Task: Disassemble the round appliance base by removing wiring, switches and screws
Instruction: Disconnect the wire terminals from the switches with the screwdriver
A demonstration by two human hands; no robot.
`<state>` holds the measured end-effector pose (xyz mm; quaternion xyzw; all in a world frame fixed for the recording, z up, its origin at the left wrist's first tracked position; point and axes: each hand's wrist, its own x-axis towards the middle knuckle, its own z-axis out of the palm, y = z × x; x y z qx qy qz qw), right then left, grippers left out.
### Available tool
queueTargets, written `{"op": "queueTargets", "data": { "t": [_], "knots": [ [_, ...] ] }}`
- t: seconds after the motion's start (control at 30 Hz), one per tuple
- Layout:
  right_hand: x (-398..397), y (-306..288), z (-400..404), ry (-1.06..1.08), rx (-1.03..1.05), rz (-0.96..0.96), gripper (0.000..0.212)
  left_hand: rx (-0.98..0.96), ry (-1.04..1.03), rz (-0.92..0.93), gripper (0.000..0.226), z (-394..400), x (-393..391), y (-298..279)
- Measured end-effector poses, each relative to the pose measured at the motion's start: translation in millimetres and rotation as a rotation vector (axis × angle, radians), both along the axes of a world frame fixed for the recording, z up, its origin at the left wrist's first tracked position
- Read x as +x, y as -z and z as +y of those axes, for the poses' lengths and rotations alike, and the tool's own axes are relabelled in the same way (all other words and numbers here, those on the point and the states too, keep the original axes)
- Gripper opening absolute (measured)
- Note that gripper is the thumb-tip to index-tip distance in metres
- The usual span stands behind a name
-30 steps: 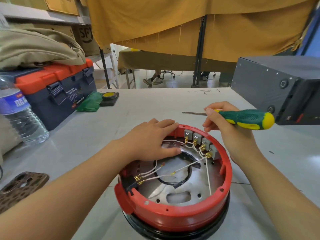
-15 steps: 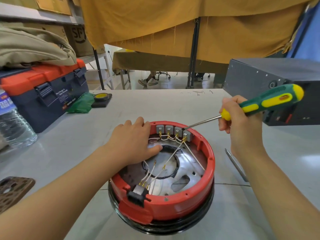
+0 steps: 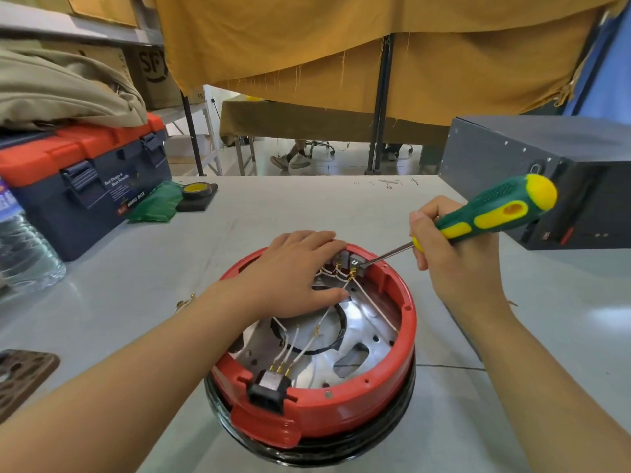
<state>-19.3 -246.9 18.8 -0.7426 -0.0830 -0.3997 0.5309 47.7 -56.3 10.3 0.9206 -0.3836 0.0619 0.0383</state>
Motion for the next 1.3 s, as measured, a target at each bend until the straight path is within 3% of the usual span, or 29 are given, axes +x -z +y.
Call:
{"op": "queueTargets", "data": {
  "t": [0.2, 0.47, 0.8, 1.1, 1.3],
  "knots": [
    [0, 2, 1, 0.026, -0.055, -0.035, 0.028, -0.144, 0.03, 0.07, 0.066, 4, 4, 5],
    [-3, 0, 6, 0.008, -0.154, -0.032, 0.026, -0.177, 0.07, 0.058, 0.033, 4, 3, 7],
    [10, 11, 5, -0.05, 0.186, 0.13, 0.029, -0.13, 0.052, 0.052, 0.036, 3, 3, 8],
    [7, 3, 0, -0.001, 0.2, 0.003, 0.027, -0.148, 0.056, 0.071, 0.036, 3, 4, 8],
    [2, 4, 4, 0.036, -0.043, -0.015, 0.027, -0.152, 0.058, 0.078, 0.036, 4, 3, 8]
  ]
}}
